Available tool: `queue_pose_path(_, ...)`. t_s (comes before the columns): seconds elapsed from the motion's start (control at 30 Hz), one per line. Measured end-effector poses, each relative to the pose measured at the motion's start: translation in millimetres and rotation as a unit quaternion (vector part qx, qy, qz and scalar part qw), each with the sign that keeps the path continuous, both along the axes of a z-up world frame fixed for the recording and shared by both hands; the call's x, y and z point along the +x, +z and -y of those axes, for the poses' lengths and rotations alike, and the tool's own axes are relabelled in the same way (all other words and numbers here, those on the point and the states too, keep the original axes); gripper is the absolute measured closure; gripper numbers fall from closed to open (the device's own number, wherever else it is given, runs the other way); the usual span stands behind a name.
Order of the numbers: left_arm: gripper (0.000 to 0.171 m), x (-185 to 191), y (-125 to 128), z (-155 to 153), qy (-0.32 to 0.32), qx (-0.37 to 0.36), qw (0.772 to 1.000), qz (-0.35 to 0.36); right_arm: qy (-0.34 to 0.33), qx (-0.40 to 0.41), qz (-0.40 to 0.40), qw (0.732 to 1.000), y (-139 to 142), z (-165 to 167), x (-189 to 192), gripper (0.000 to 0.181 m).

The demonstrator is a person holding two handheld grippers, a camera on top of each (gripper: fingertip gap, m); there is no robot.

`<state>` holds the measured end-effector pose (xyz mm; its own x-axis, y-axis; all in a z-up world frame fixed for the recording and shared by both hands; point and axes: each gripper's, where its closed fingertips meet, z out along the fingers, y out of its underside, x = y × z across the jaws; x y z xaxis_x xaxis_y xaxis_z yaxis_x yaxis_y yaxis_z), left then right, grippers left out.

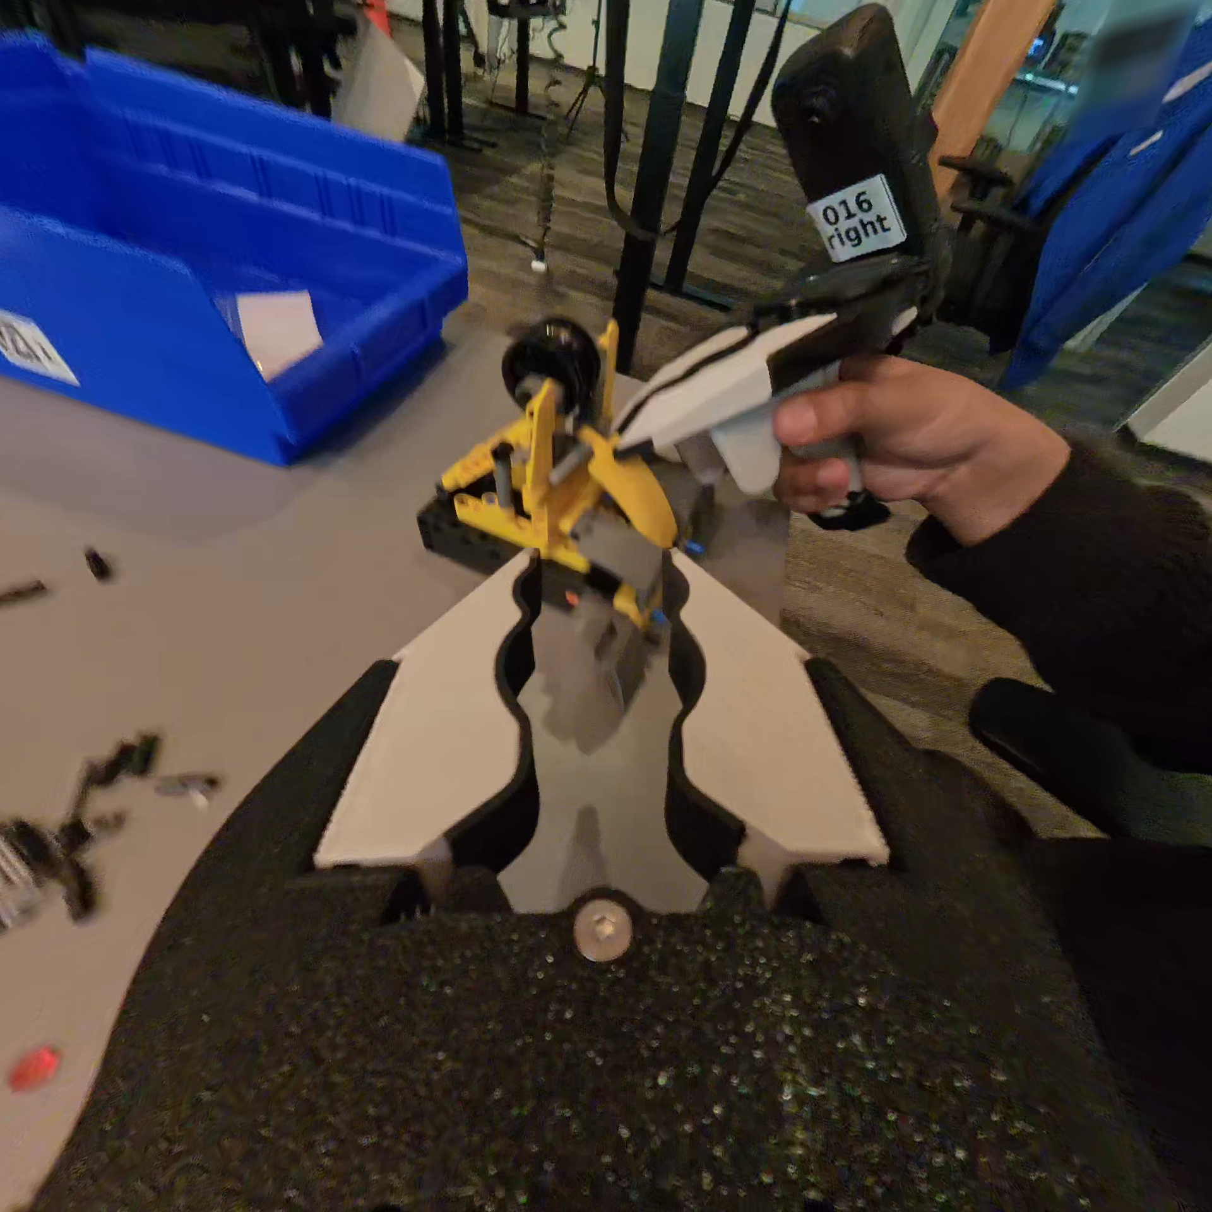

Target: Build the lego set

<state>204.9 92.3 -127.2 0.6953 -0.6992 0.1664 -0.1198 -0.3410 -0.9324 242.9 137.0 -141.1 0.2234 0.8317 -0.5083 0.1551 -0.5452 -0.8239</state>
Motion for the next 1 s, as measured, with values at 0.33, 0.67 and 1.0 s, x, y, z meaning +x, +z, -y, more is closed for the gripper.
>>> queue_pose_path(0.33, 0.140, -8, -28, -22, -0.005, -0.026, 0.999, -0.026, 0.068, 0.023, -0.012, 0.997, 0, 9, -37, 0.173)
queue_pose_path(0.67, 0.140, -6, -27, -7, -0.030, -0.013, 0.999, -0.027, 0.005, 0.066, 0.015, 0.998, -1, 1, -30, 0.160)
queue_pose_path(1.0, 0.149, -6, -24, -8, -0.025, 0.018, 0.999, -0.019, -0.008, 0.218, 0.039, 0.975, 12, 12, -39, 0.132)
